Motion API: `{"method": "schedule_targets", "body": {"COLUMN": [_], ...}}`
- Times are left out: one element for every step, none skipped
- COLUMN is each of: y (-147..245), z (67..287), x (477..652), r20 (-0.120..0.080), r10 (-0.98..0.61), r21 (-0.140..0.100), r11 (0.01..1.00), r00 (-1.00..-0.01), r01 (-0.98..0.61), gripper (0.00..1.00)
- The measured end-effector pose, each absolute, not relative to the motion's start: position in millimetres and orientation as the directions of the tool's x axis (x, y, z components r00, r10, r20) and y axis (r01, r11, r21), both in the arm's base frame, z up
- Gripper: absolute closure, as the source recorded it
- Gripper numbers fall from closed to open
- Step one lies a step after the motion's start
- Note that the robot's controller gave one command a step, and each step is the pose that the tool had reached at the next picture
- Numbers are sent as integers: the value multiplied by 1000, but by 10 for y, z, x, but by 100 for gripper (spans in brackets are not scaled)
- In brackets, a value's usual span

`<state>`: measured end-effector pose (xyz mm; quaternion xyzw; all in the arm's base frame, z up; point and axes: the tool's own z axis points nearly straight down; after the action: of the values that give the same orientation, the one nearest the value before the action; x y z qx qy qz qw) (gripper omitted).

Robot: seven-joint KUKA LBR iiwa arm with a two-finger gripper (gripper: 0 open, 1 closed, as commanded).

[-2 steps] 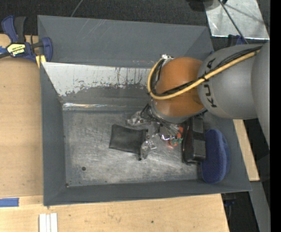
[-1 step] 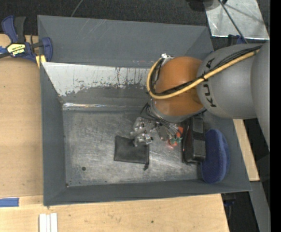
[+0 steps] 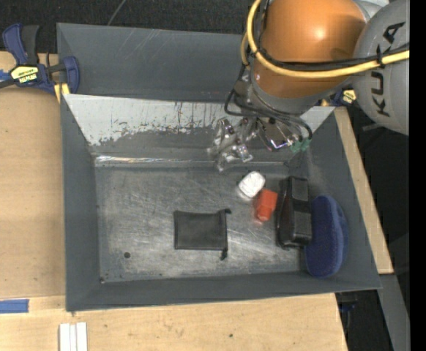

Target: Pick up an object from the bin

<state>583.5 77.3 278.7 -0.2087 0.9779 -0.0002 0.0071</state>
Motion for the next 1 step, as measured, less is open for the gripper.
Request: {"method": "schedule_targets", "body": {"y": [787], "z": [1760], "x": [5721], "r20": [3], "r10": [-548], "r21": [2], "r11": [837], "r00": [-837], "r01": [-548], "gripper": [100]}}
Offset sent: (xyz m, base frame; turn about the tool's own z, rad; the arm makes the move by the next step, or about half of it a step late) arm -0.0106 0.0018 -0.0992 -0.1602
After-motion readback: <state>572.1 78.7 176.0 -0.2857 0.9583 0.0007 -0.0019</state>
